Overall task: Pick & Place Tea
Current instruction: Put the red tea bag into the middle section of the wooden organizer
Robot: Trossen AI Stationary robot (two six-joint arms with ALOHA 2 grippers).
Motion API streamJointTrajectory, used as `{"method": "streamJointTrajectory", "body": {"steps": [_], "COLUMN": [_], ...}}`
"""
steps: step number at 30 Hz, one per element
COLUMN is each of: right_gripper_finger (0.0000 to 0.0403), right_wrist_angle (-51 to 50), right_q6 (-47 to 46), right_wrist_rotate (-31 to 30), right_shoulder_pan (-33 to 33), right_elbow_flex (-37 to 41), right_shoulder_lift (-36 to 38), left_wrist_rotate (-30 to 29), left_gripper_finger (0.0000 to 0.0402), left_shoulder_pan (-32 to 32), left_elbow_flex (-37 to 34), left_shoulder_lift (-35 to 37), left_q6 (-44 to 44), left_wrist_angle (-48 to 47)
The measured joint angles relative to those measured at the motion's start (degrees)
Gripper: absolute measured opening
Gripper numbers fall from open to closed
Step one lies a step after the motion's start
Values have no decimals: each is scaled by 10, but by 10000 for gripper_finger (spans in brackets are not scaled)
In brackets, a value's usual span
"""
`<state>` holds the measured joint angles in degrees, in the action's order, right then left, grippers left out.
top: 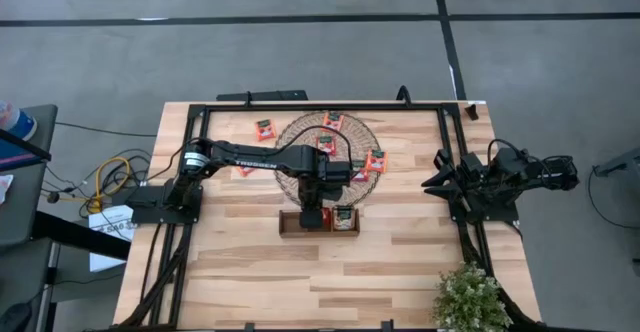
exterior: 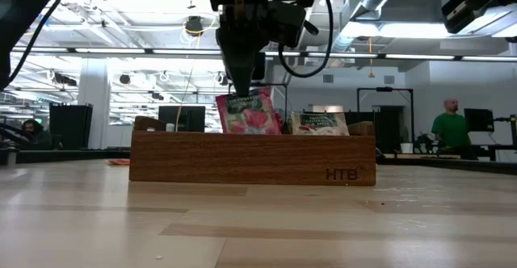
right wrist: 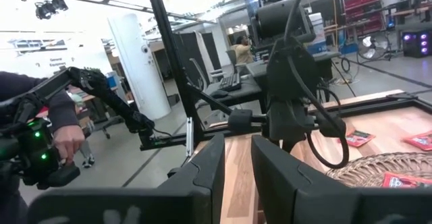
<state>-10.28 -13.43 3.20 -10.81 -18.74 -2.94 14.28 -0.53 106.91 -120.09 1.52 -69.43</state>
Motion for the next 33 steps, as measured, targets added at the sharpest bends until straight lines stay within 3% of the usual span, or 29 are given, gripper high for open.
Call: {"method": "streamJointTrajectory", "body": {"steps": [33], "right_gripper_finger": [66], "right_wrist_angle": [0], "right_q6": [-2], "right_wrist_rotate": [-1], "right_shoulder_pan": [0], "right_elbow_flex": [0], "right_shoulder_lift": [0], "left_wrist_rotate": [13], "left_gripper_finger": [0], "left_shoulder_pan": [-3], "left_elbow_flex": [5], "left_shoulder_lift": [-34], "left_q6": [-25], "left_wrist_angle": [39]}}
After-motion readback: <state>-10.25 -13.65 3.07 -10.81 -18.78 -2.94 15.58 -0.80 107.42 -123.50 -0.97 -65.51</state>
